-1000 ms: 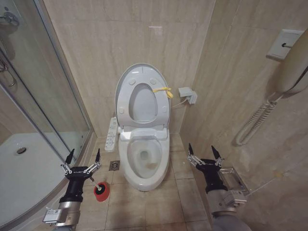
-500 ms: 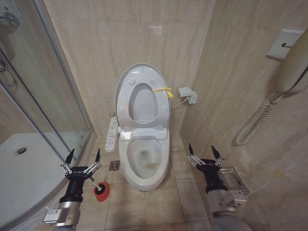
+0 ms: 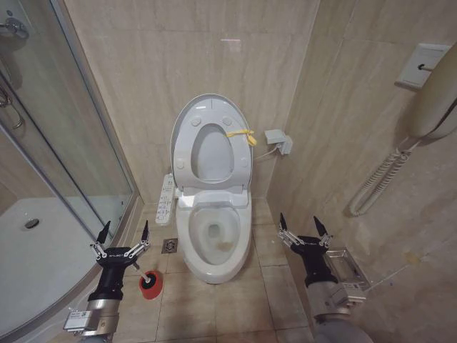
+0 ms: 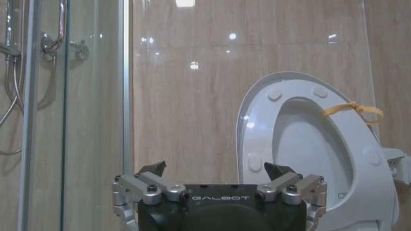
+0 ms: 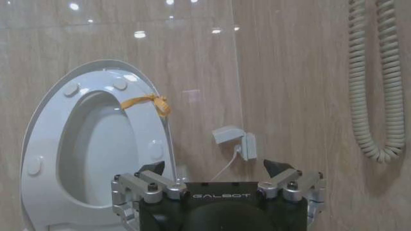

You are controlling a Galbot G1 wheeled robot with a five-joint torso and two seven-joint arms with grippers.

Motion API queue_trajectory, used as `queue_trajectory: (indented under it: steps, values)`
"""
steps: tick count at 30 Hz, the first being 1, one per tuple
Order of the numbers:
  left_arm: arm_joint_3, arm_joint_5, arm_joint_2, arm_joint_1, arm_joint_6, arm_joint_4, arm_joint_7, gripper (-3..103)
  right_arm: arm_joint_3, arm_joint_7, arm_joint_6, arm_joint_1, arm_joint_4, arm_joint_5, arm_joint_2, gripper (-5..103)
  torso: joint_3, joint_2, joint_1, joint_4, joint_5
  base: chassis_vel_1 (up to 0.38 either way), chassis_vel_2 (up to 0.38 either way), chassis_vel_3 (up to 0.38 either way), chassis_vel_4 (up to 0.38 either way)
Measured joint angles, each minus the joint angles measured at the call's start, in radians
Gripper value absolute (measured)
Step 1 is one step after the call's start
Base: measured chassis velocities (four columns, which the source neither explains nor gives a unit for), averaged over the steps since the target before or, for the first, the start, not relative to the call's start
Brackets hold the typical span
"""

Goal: Open the toilet lid, clean the toilet bowl with a toilet brush, close the toilet lid, and flush.

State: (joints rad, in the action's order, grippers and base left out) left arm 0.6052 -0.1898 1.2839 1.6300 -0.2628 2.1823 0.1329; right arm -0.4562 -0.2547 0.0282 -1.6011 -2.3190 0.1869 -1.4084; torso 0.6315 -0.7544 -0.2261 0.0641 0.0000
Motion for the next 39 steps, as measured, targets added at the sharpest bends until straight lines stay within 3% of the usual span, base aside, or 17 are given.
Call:
queue_trajectory:
  steps: [23,27,28,31,32,35,36,39]
  values:
    - [-0.003,0.000,0.002,0.000,0.011,0.000,0.003,100,0.000,0.000,0.000,0.000,0.000,0.000,0.000,100,0.000,0.000,0.000,0.0000,0.0001,0.000,0.000,0.000,0.000]
    - [-0.037,0.005,0.032,0.004,0.126,0.020,0.040,100,0.000,0.000,0.000,0.000,0.000,0.000,0.000,100,0.000,0.000,0.000,0.0000,0.0001,0.000,0.000,0.000,0.000]
    - [-0.037,0.005,0.032,0.004,0.126,0.020,0.040,100,0.000,0.000,0.000,0.000,0.000,0.000,0.000,100,0.000,0.000,0.000,0.0000,0.0001,0.000,0.000,0.000,0.000]
    - [-0.071,0.011,0.061,0.009,0.243,0.043,0.077,100,0.000,0.000,0.000,0.000,0.000,0.000,0.000,100,0.000,0.000,0.000,0.0000,0.0001,0.000,0.000,0.000,0.000]
    - [-0.071,0.011,0.061,0.009,0.243,0.043,0.077,100,0.000,0.000,0.000,0.000,0.000,0.000,0.000,100,0.000,0.000,0.000,0.0000,0.0001,0.000,0.000,0.000,0.000]
    - [-0.104,0.016,0.089,0.013,0.353,0.063,0.111,100,0.000,0.000,0.000,0.000,0.000,0.000,0.000,100,0.000,0.000,0.000,0.0000,0.0002,0.000,0.000,0.000,0.000]
    - [-0.104,0.016,0.089,0.013,0.353,0.063,0.111,100,0.000,0.000,0.000,0.000,0.000,0.000,0.000,100,0.000,0.000,0.000,0.0000,0.0002,0.000,0.000,0.000,0.000]
    - [-0.126,0.020,0.108,0.015,0.430,0.077,0.136,100,0.000,0.000,0.000,0.000,0.000,0.000,0.000,100,0.000,0.000,0.000,0.0000,0.0002,0.000,0.000,0.000,0.000]
